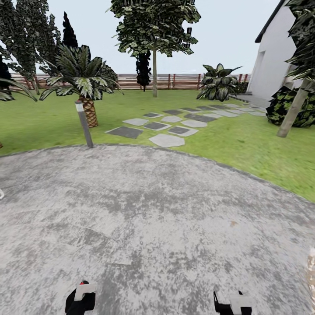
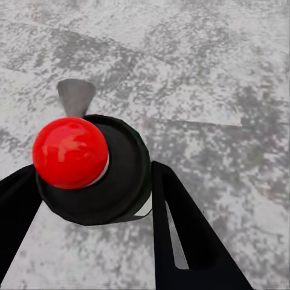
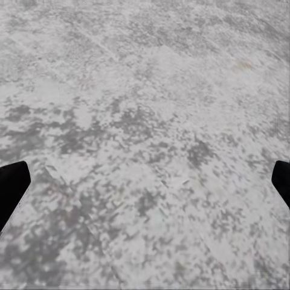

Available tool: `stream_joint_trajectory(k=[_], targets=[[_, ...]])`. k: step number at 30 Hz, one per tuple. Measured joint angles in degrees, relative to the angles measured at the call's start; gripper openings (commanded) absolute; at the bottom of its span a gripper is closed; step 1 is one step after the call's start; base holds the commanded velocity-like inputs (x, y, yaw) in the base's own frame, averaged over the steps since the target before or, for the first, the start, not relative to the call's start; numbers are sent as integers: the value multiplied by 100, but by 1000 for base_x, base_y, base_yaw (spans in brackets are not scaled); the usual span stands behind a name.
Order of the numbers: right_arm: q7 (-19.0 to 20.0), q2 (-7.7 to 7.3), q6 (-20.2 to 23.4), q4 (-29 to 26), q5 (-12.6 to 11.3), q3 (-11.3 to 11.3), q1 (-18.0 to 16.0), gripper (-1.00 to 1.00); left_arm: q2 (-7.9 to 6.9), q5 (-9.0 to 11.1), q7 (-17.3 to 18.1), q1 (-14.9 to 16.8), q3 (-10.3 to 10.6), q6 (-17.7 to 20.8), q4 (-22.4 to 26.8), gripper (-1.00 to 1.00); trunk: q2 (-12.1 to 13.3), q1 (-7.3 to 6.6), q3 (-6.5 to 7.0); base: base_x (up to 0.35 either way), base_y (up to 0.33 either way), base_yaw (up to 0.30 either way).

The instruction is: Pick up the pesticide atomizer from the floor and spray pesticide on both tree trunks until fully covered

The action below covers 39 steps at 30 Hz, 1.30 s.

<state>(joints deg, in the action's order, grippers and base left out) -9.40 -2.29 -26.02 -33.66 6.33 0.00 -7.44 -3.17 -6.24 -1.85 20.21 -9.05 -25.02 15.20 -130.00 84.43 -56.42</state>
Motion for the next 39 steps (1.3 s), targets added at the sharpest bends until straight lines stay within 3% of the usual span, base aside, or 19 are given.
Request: stream_joint_trajectory(k=[39], targets=[[-6,0,-7,0,0,8,-3,100,-16,0,0,0,0,-24,0,-100,0,0,0,340,0,0]])
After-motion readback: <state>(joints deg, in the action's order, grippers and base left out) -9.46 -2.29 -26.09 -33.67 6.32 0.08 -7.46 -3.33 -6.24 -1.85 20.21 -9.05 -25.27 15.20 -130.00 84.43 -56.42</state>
